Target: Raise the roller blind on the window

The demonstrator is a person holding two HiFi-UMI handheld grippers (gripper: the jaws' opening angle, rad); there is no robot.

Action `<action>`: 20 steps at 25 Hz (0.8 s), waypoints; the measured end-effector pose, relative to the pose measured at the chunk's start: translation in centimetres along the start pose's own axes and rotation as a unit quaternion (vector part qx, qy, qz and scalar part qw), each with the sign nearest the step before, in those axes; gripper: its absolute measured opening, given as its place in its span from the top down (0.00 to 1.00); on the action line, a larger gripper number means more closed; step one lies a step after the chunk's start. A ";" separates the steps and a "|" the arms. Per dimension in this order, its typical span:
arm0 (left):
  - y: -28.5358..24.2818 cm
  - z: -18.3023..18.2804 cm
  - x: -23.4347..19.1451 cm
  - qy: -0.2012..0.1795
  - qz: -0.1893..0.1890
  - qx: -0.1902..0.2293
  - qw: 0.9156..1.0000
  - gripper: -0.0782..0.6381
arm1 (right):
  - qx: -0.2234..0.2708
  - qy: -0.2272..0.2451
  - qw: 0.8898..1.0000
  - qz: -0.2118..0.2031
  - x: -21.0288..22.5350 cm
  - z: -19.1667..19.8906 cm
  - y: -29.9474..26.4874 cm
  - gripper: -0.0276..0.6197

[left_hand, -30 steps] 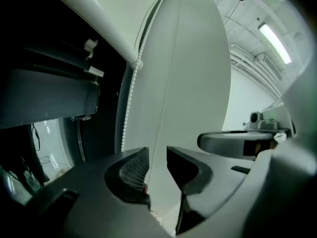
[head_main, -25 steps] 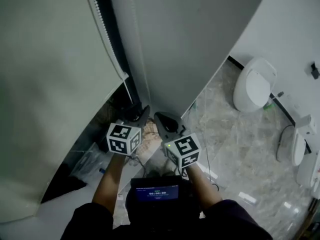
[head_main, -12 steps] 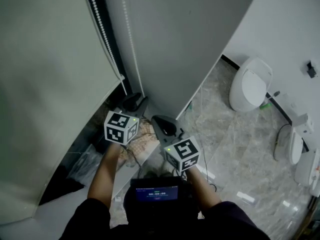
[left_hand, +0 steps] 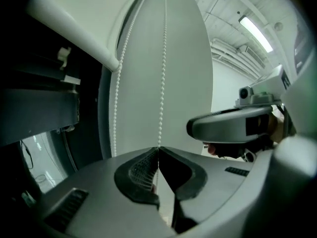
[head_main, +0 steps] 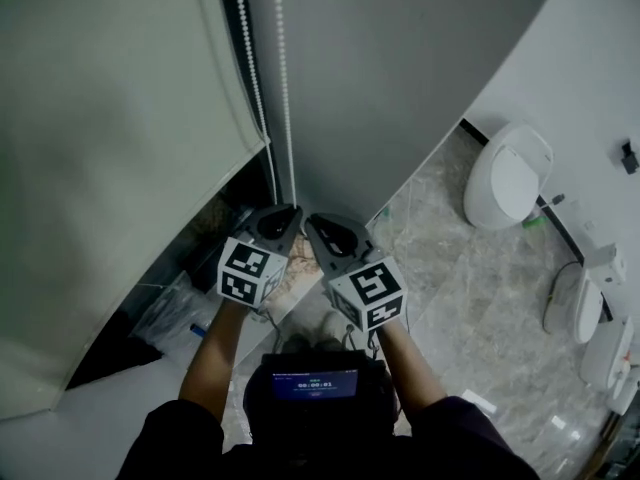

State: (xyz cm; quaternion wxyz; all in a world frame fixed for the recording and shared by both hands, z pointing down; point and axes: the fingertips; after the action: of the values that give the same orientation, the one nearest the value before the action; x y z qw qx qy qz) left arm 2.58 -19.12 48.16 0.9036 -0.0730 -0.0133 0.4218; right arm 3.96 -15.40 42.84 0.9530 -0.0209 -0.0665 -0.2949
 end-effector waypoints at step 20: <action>6.8 2.1 -0.7 0.017 -0.070 0.012 0.997 0.87 | -0.038 0.107 0.989 -0.093 -7.0 -2.1 -3.9 0.89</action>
State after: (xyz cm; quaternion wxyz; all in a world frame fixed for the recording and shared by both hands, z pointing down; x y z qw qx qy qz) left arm -3.18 -15.07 49.29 0.9317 -0.0681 0.0020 0.3567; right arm -3.68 -14.86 39.82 0.9217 -0.0192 0.0452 -0.3849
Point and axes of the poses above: the fingertips, and each gripper's own axes: y backward along the fingers, x to its right, z out of its underside, and after that the axes turned 13 degrees about x, right-handed
